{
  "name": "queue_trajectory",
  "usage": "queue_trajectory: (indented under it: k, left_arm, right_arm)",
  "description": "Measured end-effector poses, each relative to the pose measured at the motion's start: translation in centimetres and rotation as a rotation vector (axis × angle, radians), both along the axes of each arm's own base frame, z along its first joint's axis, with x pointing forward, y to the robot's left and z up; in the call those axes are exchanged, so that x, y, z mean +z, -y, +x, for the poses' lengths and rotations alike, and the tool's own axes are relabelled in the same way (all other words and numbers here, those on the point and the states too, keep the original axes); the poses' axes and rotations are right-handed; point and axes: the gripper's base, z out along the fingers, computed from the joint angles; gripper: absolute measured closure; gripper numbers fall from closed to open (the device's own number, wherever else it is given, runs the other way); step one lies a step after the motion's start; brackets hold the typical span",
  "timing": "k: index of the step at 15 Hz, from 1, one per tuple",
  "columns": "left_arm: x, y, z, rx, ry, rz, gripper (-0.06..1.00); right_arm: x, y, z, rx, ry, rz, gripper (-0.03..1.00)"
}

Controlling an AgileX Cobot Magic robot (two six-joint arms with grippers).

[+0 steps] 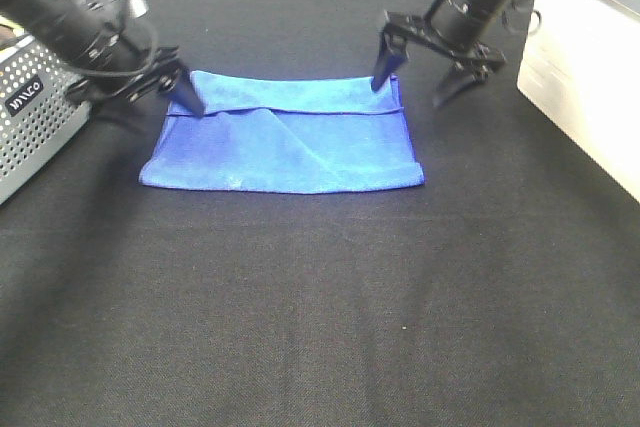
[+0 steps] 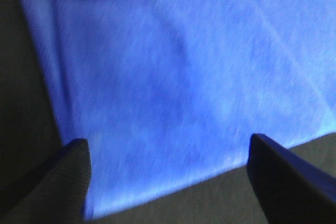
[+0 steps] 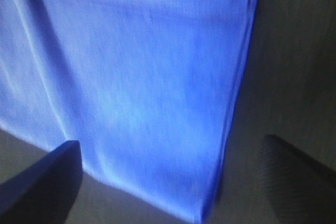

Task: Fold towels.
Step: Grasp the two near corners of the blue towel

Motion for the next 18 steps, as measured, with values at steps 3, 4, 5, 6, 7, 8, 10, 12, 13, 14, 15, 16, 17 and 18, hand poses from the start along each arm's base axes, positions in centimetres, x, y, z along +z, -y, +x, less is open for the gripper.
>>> queue_trajectory:
  k: [3,4,5,6,7,8,10,12,13,14,15,16,17,18]
  left_arm:
    - [-1.0,-0.9,-3.7,0.041,-0.032,0.044,0.17]
    - [-1.5,-1.0,-4.4,0.037,-0.051,0.051,0.17]
    - [-1.9,-1.0,-4.7,0.032,-0.061,0.054,0.17]
    - [-1.9,-1.0,-4.7,0.031,-0.056,0.057,0.17]
    - [-1.8,-1.0,-4.6,0.036,-0.046,0.059,0.17]
    - [-1.8,-1.1,-4.5,0.041,-0.034,0.062,0.17]
    - [-1.7,-1.3,-3.9,0.071,0.021,0.076,0.17]
    - [-2.4,-1.3,-3.4,0.083,0.034,0.083,0.17]
    - [-3.1,-1.3,-3.0,0.080,0.021,0.082,0.17]
    - [-3.9,-1.2,-2.6,0.076,-0.002,0.077,0.17]
    - [-4.7,-1.0,-2.3,0.072,-0.023,0.068,0.17]
    - [-4.7,-1.0,-2.3,0.072,-0.023,0.068,0.17]
    - [-5.1,-0.9,-2.1,0.073,-0.032,0.059,0.19]
    - [-5.1,-0.7,-1.8,0.071,-0.032,0.053,0.22]
  right_arm:
    - [-1.3,0.6,-3.5,0.010,-0.124,-0.026,0.14]
    - [-1.5,0.8,-4.3,-0.007,-0.123,-0.024,0.14]
    - [-1.7,0.9,-5.4,-0.028,-0.109,-0.011,0.14]
    - [-2.3,0.9,-6.4,-0.034,-0.097,0.014,0.14]
    - [-3.0,0.9,-6.8,-0.036,-0.099,0.028,0.14]
    - [-3.8,1.0,-7.1,-0.039,-0.091,0.025,0.14]
    - [-4.4,1.1,-6.9,-0.049,-0.048,0.015,0.14]
    - [-4.7,1.1,-6.4,-0.067,0.012,0.019,0.15]
    - [-5.2,1.1,-6.2,-0.072,0.008,0.019,0.15]
    - [-6.2,1.1,-6.2,-0.072,-0.003,0.014,0.19]
    - [-6.5,1.1,-5.9,-0.077,-0.004,0.025,0.24]
    - [-6.5,1.1,-5.9,-0.077,-0.004,0.025,0.24]
    - [-6.9,0.9,-5.8,-0.073,-0.004,0.039,0.29]
    - [-7.2,0.8,-5.7,-0.075,-0.005,0.054,0.36]
